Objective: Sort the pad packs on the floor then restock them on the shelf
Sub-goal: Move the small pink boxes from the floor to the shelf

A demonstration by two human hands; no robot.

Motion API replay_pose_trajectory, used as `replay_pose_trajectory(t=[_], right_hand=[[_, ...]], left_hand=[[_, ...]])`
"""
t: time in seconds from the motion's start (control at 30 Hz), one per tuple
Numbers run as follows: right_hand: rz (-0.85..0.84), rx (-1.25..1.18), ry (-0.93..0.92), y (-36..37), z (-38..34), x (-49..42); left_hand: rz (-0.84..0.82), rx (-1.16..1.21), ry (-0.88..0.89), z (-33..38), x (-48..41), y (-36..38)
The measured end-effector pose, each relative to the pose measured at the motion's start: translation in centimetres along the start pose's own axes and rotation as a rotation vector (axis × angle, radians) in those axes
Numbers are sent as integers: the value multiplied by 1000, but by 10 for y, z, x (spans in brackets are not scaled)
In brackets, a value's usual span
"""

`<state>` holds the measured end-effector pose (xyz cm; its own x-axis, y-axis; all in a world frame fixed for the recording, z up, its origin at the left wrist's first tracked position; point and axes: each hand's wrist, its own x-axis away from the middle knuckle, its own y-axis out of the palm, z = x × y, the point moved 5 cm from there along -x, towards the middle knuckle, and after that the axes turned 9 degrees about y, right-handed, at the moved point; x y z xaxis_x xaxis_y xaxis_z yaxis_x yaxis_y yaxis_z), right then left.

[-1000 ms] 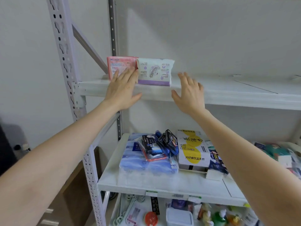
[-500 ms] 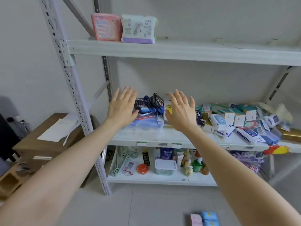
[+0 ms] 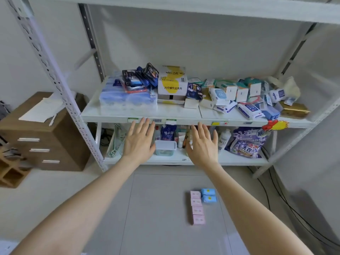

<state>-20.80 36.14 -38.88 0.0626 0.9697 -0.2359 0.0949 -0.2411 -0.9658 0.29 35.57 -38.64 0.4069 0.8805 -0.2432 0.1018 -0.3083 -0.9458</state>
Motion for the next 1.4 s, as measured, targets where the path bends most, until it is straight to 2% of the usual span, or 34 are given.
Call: replay_pose_trajectory(t=[0.4, 0.6, 0.77, 1.07, 1.4], right_hand=[[-237, 84, 69, 73, 175, 122], [-369, 113, 134, 120, 227, 163], [-442, 106, 167, 172, 245, 170], [-586, 79, 190, 340, 271, 170], [-729, 41, 125, 579, 314, 198]], left_hand=[[-215, 149, 86, 213, 46, 69], [-336, 184, 156, 275, 50, 121], [-397, 212, 209, 298, 38, 175], [-483, 230, 277, 321, 23, 333], [-614, 237, 290, 371, 55, 568]])
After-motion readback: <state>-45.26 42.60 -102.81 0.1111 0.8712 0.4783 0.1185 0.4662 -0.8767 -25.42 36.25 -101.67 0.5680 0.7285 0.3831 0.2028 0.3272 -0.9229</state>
